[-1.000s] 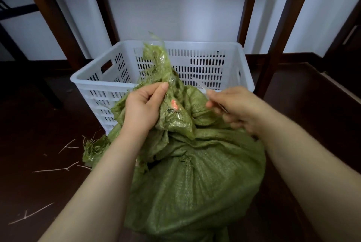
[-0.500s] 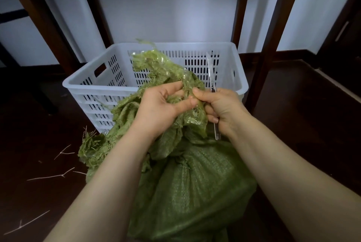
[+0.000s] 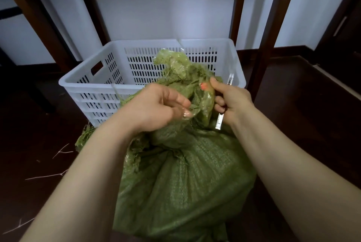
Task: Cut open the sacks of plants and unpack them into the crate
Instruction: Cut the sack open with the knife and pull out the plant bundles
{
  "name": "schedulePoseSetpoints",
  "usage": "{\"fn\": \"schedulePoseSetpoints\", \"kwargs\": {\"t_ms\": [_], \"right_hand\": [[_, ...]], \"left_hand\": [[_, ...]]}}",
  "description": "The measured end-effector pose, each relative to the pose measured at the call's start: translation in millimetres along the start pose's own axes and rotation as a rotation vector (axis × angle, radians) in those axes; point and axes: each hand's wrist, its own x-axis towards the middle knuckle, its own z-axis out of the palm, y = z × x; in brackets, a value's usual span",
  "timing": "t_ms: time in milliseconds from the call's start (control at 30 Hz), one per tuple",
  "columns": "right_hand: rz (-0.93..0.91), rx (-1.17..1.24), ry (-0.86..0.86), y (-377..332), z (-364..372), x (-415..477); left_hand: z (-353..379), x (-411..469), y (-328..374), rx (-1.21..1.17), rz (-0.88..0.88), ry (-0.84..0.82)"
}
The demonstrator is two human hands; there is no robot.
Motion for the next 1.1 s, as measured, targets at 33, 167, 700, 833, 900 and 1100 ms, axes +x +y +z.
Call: {"fn": "schedulePoseSetpoints", "kwargs": {"t_ms": [33, 167, 700, 833, 900, 1100], "right_hand": [[-0.014, -0.057, -0.047, -1, 2, -4], [-0.064, -0.193, -0.174, -4, 13, -16], [0.011, -0.433, -0.322, -23, 13, -42], [-0.079, -0.486, -0.202, -16, 16, -39], [-0.098, -0.52, -0.167, -12, 17, -38], [0.103, -0.437, -0.323, -18, 12, -39]], "left_hand": [[-2, -3, 6, 0.157, -0.038, 0.018], [-1, -15, 31, 0.902, -0.036, 0.167], [11, 14, -6, -0.266, 0.159, 0.359], [13, 10, -6, -0.38, 0.125, 0.261], [14, 9, -4, -0.379, 0.118, 0.242], [12, 9, -3, -0.332, 0.116, 0.307]]}}
